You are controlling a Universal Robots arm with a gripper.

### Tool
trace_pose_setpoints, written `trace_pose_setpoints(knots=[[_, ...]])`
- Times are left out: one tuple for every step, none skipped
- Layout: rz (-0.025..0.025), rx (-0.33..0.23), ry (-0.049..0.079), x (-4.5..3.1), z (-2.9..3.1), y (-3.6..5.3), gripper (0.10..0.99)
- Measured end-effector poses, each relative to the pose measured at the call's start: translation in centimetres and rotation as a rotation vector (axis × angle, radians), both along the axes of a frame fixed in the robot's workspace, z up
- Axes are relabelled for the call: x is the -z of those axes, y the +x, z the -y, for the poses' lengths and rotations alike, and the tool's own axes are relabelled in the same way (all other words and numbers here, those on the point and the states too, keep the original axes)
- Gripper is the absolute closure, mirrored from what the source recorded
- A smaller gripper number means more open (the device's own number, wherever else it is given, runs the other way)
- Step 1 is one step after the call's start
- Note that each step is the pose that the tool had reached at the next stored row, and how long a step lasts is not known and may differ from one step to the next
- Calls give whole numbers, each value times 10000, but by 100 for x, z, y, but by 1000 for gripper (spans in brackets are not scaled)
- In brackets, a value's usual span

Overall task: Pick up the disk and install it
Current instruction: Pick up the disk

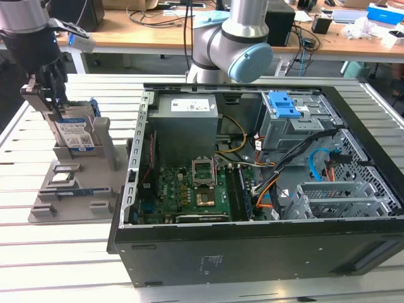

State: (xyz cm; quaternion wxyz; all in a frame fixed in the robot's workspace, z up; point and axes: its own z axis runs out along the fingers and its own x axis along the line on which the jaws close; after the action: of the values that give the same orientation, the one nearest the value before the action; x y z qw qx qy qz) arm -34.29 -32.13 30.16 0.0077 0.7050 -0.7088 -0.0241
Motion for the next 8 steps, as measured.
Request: trace_pose_setpoints(knots=[[0,0,0,21,0,0,545],[0,0,0,40,0,0,545],[0,0,0,59,0,0,545],[-1,0,-1,78,0,0,545],[-2,0,0,95,0,0,545],[-1,-1,0,116,0,0,545],[-2,0,-1,118,0,0,545],[-2,0,-1,118,0,0,545]])
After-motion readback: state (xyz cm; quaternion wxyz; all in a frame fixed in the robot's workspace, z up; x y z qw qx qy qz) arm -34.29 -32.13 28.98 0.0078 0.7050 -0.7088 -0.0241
